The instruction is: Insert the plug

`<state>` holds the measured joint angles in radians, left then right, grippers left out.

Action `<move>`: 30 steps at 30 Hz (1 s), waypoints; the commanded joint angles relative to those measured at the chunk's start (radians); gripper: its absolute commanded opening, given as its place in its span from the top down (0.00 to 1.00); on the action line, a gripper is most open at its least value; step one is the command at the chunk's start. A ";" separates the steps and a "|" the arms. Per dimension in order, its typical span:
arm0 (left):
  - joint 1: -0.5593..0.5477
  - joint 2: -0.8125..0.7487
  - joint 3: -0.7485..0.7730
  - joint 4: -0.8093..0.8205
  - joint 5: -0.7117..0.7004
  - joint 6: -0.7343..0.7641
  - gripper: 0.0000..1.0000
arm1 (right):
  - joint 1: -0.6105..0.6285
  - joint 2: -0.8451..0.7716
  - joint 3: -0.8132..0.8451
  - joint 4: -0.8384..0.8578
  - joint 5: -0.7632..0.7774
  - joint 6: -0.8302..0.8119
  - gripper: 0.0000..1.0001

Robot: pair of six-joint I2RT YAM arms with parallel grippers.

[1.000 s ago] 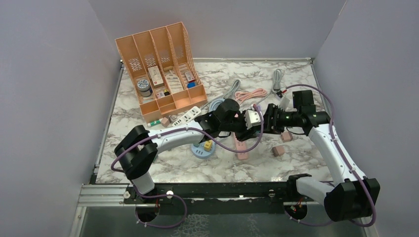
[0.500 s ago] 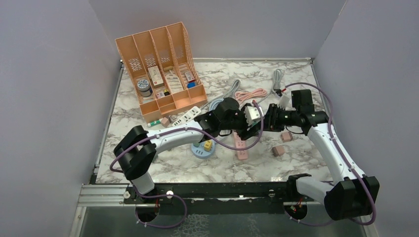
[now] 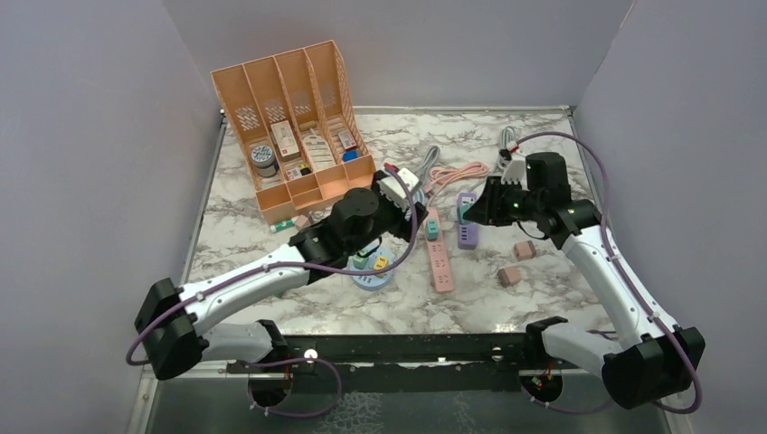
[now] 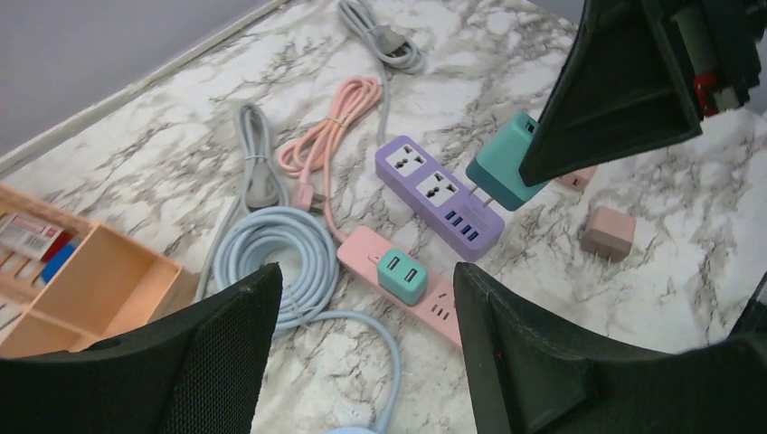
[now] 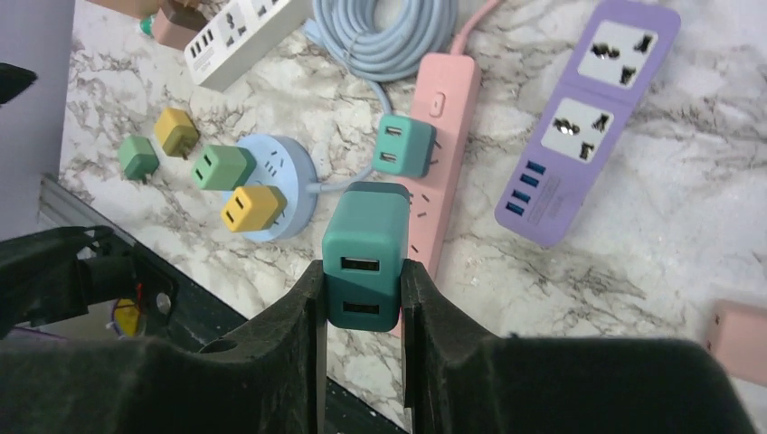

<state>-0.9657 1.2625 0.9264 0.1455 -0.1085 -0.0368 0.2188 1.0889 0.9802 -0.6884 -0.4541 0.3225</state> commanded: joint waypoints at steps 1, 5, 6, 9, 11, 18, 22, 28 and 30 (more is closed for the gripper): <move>0.011 -0.129 0.013 -0.174 -0.188 -0.153 0.28 | 0.114 0.027 0.066 -0.004 0.216 -0.006 0.99; 0.016 -0.225 -0.034 -0.270 -0.281 -0.292 0.28 | 0.227 0.058 0.029 -0.005 0.328 0.057 0.99; 0.016 -0.251 -0.054 -0.286 -0.295 -0.317 0.28 | 0.255 0.065 0.016 -0.002 0.350 0.074 0.99; 0.018 -0.316 -0.116 -0.325 -0.327 -0.384 0.24 | 0.328 0.093 -0.021 0.019 0.398 0.127 0.99; 0.018 -0.350 -0.154 -0.347 -0.343 -0.424 0.21 | 0.367 0.115 -0.045 0.051 0.410 0.149 0.99; 0.022 -0.398 -0.221 -0.384 -0.355 -0.488 0.18 | 0.407 0.223 -0.069 0.161 0.455 0.203 0.99; 0.024 -0.393 -0.228 -0.381 -0.353 -0.497 0.17 | 0.417 0.283 -0.064 0.205 0.467 0.184 0.99; 0.026 -0.385 -0.233 -0.345 -0.338 -0.477 0.17 | 0.421 0.333 -0.040 0.181 0.495 0.193 0.99; 0.027 -0.380 -0.230 -0.341 -0.347 -0.471 0.17 | 0.422 0.342 -0.039 0.157 0.508 0.204 0.99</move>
<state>-0.9470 0.8845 0.6952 -0.2253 -0.4332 -0.5106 0.6315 1.4109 0.9161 -0.5362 -0.0032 0.5007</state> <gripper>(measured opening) 0.825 0.267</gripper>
